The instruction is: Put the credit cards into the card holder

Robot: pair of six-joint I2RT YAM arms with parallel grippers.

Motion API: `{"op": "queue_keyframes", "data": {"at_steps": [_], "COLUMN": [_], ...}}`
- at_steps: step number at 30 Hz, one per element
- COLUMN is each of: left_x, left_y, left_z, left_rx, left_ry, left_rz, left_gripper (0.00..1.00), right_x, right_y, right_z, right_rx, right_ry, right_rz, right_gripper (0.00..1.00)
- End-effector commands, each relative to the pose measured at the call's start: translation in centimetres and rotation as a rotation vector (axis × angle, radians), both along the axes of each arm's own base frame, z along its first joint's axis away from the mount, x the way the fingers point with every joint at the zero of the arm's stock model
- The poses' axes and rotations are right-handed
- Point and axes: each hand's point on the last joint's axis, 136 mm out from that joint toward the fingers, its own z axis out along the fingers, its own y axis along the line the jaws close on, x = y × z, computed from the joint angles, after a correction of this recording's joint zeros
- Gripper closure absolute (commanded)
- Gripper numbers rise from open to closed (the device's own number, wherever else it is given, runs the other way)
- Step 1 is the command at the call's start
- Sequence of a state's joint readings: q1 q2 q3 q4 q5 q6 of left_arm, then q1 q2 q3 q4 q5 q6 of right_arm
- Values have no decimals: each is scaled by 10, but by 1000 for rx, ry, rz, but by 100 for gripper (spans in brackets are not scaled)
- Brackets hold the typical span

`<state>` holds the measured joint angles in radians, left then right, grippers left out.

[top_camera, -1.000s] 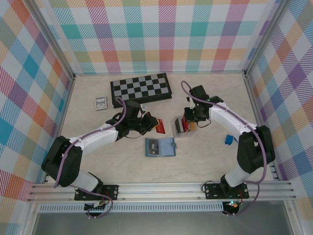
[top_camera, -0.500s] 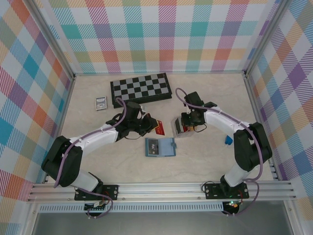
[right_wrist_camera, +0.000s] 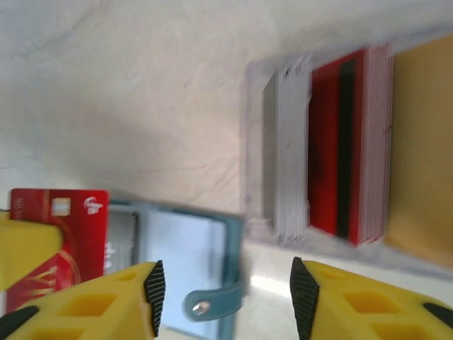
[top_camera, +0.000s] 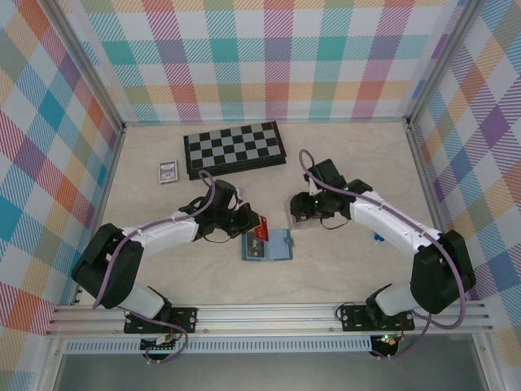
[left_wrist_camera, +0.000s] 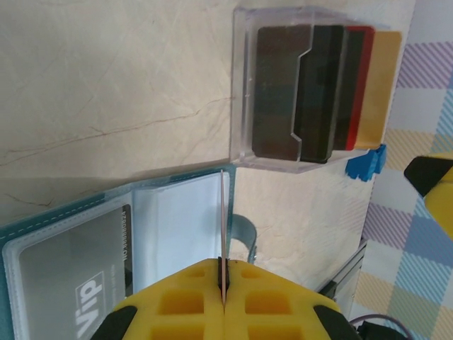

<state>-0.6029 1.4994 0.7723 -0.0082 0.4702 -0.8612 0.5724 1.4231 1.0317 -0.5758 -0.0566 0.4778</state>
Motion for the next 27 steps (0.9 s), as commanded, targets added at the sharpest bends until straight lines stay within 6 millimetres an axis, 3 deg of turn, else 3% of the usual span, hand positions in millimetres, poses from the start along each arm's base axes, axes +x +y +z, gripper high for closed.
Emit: {"op": "queue_keyframes", "data": {"at_steps": [1,7,17,27], "left_x": [-14,-24,-32,-26], "left_y": [-3,-8,1,-6], "left_z": [-18,-43,-48,-59], "left_rx": [27,73,90,63], "left_ry": [4,26,18,6], "left_rz": [-72,-121,-90,-62], "left_gripper": [100,100,100,100], "right_x": [-33,-54,-67,-69], "right_y": [9,21,29,32], "right_z": [-23,-56,-83,-109], "right_rx": [-4,-32,-74,-88], "right_ry": [143,250,326,367], "right_rz": [-14,17,58,42], "right_gripper": [38,29,22,38]}}
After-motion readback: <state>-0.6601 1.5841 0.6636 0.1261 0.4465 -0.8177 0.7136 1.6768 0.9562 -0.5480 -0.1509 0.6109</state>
